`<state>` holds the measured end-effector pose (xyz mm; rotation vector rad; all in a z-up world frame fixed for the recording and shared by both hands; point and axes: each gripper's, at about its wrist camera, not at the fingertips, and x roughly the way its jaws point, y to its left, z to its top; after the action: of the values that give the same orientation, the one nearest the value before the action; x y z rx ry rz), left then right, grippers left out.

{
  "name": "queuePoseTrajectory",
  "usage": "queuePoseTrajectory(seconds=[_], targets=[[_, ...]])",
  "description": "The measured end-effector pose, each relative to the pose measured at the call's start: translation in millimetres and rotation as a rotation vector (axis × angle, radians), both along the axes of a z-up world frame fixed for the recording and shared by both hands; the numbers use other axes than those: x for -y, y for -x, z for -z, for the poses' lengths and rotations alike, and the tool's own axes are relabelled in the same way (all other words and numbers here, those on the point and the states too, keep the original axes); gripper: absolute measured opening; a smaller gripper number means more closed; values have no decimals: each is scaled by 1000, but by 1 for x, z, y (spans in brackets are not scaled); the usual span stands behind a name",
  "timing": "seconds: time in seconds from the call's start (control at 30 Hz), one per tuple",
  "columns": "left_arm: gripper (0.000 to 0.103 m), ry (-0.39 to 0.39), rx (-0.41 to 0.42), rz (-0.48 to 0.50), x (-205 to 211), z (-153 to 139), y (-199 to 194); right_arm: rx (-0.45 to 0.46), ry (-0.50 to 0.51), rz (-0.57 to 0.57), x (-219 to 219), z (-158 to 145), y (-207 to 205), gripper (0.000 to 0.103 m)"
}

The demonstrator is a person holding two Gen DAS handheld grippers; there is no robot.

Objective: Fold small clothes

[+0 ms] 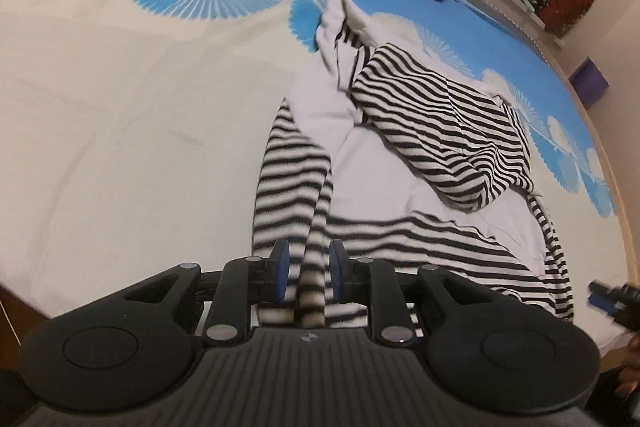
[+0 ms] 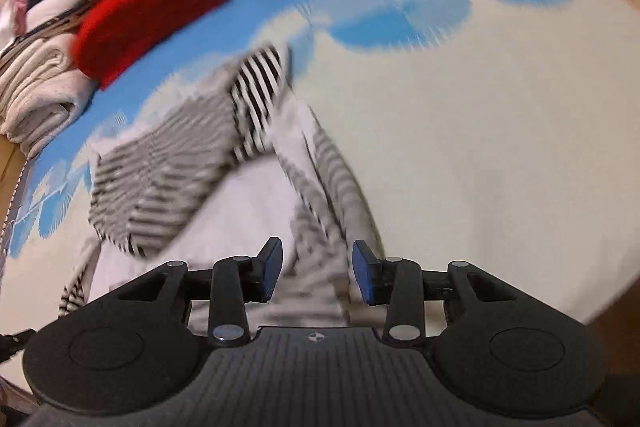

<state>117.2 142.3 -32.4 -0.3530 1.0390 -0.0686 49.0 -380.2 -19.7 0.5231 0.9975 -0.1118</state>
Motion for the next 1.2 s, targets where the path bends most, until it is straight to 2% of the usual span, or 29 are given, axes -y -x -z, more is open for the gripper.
queuePoseTrajectory(seconds=[0.13, 0.17, 0.2, 0.3, 0.4, 0.47, 0.53, 0.63, 0.73, 0.83, 0.87, 0.9, 0.93, 0.97, 1.03, 1.13, 1.2], targets=[[48, 59, -29, -32, -5, -8, 13, -30, -4, 0, -2, 12, 9, 41], [56, 76, -30, -35, -5, -7, 15, -32, 2, 4, -2, 12, 10, 41], [59, 83, -39, -41, -5, -4, 16, -30, 2, 5, -1, 13, 11, 42], [59, 75, -77, -90, -4, 10, 16, -42, -23, -2, -1, 18, 9, 54], [59, 121, -77, -108, -6, 27, 14, -88, -60, 11, 0, 31, 7, 54], [59, 136, -151, -139, -8, 40, 7, -116, -67, 18, -1, 39, 5, 54], [59, 163, -139, -136, -9, 42, 4, -137, -61, 20, -2, 45, 2, 54], [59, 128, -154, -140, -8, 46, 0, -165, -60, 27, -1, 52, -1, 54], [59, 139, -226, -143, -8, 60, 0, -196, -59, 27, -2, 59, -2, 54], [58, 124, -250, -107, -1, 67, 2, -208, -42, 11, -6, 60, -2, 53], [57, 109, -247, -98, 1, 68, 3, -206, -39, 3, -7, 60, -1, 52], [48, 98, -242, -91, 2, 69, 3, -205, -39, -5, -8, 60, 0, 42], [37, 87, -236, -83, 3, 69, 3, -202, -43, -14, -8, 60, 1, 22], [9, 95, -236, -78, 2, 70, 3, -194, -53, -19, -7, 59, 2, 10], [7, 141, -202, -96, -5, 62, 8, -160, -83, -10, -1, 51, 5, 7], [7, 161, -94, -100, -10, 36, 19, -63, -131, 36, 13, 31, 13, 6], [7, 157, -96, -98, -9, 35, 22, -57, -139, 45, 16, 28, 17, 7]])
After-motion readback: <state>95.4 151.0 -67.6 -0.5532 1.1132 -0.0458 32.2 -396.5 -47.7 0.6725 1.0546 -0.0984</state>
